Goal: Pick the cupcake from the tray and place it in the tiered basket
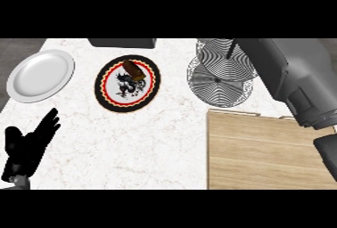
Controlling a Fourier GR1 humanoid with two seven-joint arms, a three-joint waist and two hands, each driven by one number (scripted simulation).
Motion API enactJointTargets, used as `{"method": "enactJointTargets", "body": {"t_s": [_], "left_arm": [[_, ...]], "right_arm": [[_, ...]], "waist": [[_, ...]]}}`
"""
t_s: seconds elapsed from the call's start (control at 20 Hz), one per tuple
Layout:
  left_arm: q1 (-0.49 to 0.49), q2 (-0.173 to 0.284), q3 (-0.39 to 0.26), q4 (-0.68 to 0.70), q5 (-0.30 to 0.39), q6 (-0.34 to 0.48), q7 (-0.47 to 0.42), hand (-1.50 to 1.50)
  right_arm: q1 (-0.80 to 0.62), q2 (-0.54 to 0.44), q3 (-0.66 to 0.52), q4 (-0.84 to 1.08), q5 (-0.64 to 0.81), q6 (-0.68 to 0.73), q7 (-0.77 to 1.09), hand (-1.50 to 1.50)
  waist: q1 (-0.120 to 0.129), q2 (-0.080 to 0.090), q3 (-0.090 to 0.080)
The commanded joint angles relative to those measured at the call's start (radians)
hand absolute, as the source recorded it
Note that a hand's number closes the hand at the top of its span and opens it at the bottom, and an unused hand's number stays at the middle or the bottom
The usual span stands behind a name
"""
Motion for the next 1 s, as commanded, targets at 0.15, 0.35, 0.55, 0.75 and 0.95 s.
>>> {"method": "enactJointTargets", "body": {"t_s": [0.15, 0.35, 0.55, 0.75, 0.95], "left_arm": [[0.040, 0.001, 0.010, -0.040, 0.013, -0.018, -0.009, 0.00], [-0.011, 0.006, 0.027, 0.014, 0.006, 0.002, -0.002, 0.00], [-0.005, 0.002, 0.021, 0.029, -0.010, 0.007, -0.015, 0.00], [0.035, 0.020, 0.042, 0.002, 0.019, -0.023, -0.022, 0.00], [0.055, 0.024, 0.069, 0.023, 0.034, -0.022, -0.016, 0.00]], "right_arm": [[0.040, -0.029, -0.064, -0.050, -0.045, -0.094, -0.004, -1.50], [0.017, -0.065, -0.118, -0.123, -0.085, -0.228, -0.026, -1.50], [0.000, -0.097, -0.187, -0.186, -0.138, -0.279, 0.052, -1.50], [0.030, -0.169, -0.289, -0.221, -0.229, -0.271, 0.098, -1.50], [0.089, -0.194, -0.383, -0.342, -0.346, -0.254, 0.078, -1.50]], "waist": [[-0.008, -0.003, 0.003], [-0.015, -0.001, 0.003], [-0.038, -0.012, 0.003], [-0.046, -0.017, 0.003], [-0.084, -0.033, 0.004]]}}
